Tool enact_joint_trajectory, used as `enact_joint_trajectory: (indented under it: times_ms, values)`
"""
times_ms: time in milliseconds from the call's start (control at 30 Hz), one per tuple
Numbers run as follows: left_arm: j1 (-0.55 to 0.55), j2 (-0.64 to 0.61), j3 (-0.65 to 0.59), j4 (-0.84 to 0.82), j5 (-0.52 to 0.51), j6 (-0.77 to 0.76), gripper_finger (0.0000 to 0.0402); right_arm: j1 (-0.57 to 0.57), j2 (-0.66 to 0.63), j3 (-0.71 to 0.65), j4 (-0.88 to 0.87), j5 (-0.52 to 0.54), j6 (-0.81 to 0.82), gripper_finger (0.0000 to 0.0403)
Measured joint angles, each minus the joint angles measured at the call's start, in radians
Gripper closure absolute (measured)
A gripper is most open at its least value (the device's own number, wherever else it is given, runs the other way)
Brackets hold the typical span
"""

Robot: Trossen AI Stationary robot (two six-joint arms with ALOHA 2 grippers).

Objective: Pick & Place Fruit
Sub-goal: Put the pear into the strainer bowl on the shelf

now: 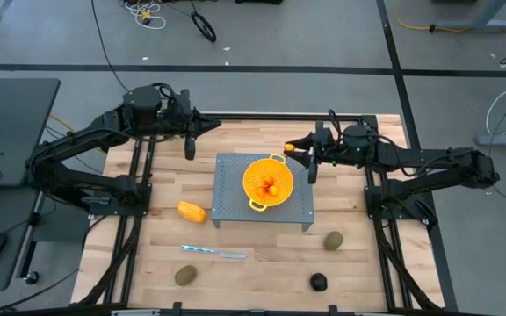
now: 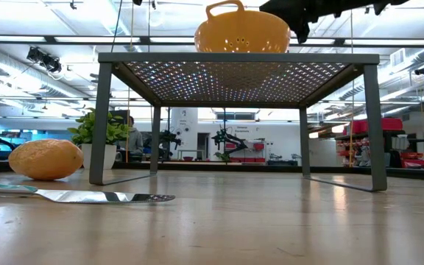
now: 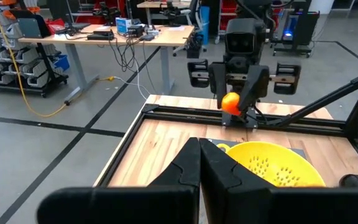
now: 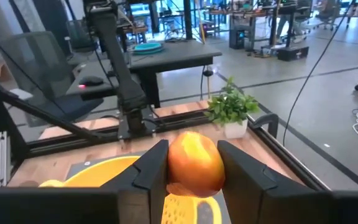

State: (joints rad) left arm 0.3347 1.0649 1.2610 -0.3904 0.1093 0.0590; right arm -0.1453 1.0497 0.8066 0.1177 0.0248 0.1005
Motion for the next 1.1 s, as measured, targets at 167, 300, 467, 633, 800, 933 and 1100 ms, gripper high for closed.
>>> enact_joint_trajectory:
  times_ms: [167, 300, 467, 633, 800, 933, 1100]
  values:
    - [0.0, 0.0, 0.0, 0.0, 0.0, 0.006, 0.0401, 0.005, 0.03, 0.0, 0.009, 0.0, 0.0, 0.0274]
    - [0.0, 0.0, 0.0, 0.0, 0.001, 0.018, 0.0401, 0.005, 0.077, 0.0, 0.065, 0.0, 0.0, 0.0274]
    - [0.0, 0.0, 0.0, 0.0, 0.001, 0.03, 0.04, 0.005, 0.123, 0.0, 0.138, -0.001, 0.0, 0.0274]
    - [0.0, 0.0, 0.0, 0.0, 0.0, 0.034, 0.0401, 0.005, 0.14, 0.0, 0.15, -0.001, 0.042, 0.0274]
    - [0.0, 0.0, 0.0, -0.001, 0.016, 0.035, 0.0401, 0.005, 0.141, 0.0, 0.15, -0.001, 0.06, 0.0265]
    - [0.0, 0.0, 0.0, -0.001, 0.018, 0.037, 0.04, 0.005, 0.141, 0.0, 0.15, -0.006, 0.06, 0.0251]
    - [0.0, 0.0, 0.0, -0.001, 0.019, 0.039, 0.04, 0.012, 0.141, 0.0, 0.16, -0.059, 0.06, 0.0242]
